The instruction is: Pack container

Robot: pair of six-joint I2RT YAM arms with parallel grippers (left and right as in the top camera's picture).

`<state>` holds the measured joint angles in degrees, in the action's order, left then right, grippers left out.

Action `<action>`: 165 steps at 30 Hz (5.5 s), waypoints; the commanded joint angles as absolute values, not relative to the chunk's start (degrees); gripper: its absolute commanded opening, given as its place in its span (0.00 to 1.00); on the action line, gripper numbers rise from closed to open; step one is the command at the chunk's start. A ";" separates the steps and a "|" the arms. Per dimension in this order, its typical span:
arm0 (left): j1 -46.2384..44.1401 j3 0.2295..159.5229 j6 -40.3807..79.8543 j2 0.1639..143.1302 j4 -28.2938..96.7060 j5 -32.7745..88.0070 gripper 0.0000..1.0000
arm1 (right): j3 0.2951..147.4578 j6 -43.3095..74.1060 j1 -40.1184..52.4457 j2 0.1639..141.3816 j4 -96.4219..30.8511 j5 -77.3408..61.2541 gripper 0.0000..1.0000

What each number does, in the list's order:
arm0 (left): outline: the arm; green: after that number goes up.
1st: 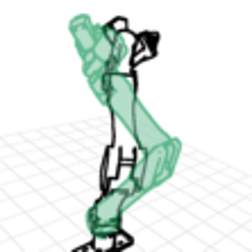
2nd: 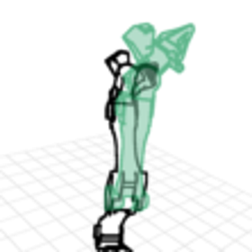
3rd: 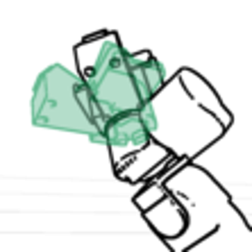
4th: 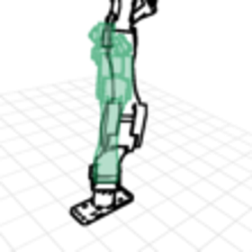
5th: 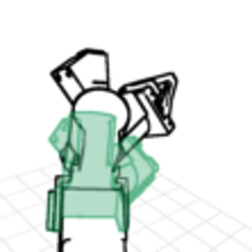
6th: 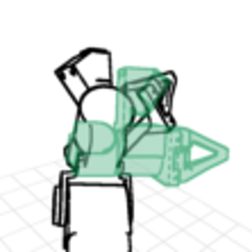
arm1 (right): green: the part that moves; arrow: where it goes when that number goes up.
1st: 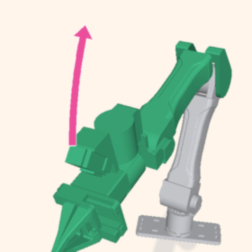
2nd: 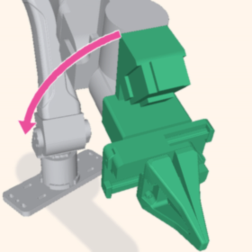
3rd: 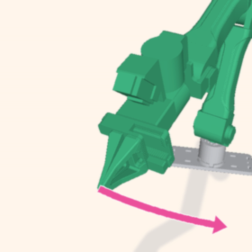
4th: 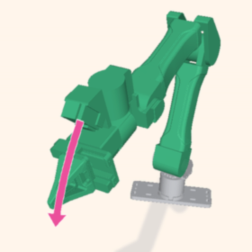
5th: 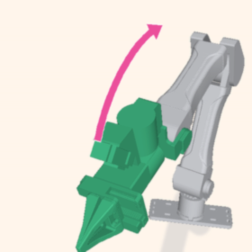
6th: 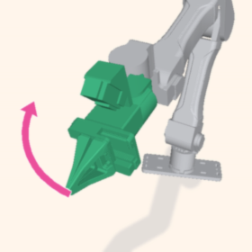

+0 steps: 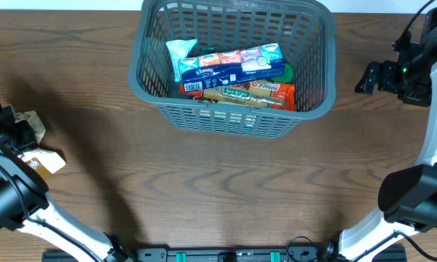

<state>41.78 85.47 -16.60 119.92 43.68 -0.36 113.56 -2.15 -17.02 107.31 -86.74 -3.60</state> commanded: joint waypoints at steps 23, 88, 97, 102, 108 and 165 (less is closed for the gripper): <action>33.63 87.02 -15.77 100.55 48.40 0.91 0.06 | 113.43 -3.97 -16.84 106.87 -86.78 -3.03 0.99; -22.59 103.35 -51.53 109.56 45.15 4.89 0.99 | 113.43 -4.38 -16.84 106.87 -86.32 -3.44 0.99; -17.93 106.43 -35.31 92.75 44.82 0.58 0.98 | 114.56 -4.38 -16.75 106.83 -73.78 -5.15 0.99; -9.58 106.43 -28.03 87.53 49.10 0.58 0.99 | 117.21 -9.96 -15.86 106.72 -66.13 -14.79 0.99; 1.43 106.41 -19.53 84.31 56.03 0.64 0.99 | 118.17 -7.97 -13.87 103.07 -63.88 -14.11 0.99; 6.42 43.24 -13.41 31.35 35.92 6.63 0.99 | 47.81 -9.93 -2.59 37.12 -59.64 -0.03 0.99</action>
<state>6.28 43.46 -13.72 31.64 35.99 6.04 47.79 -9.45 -3.29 37.36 -59.42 -0.40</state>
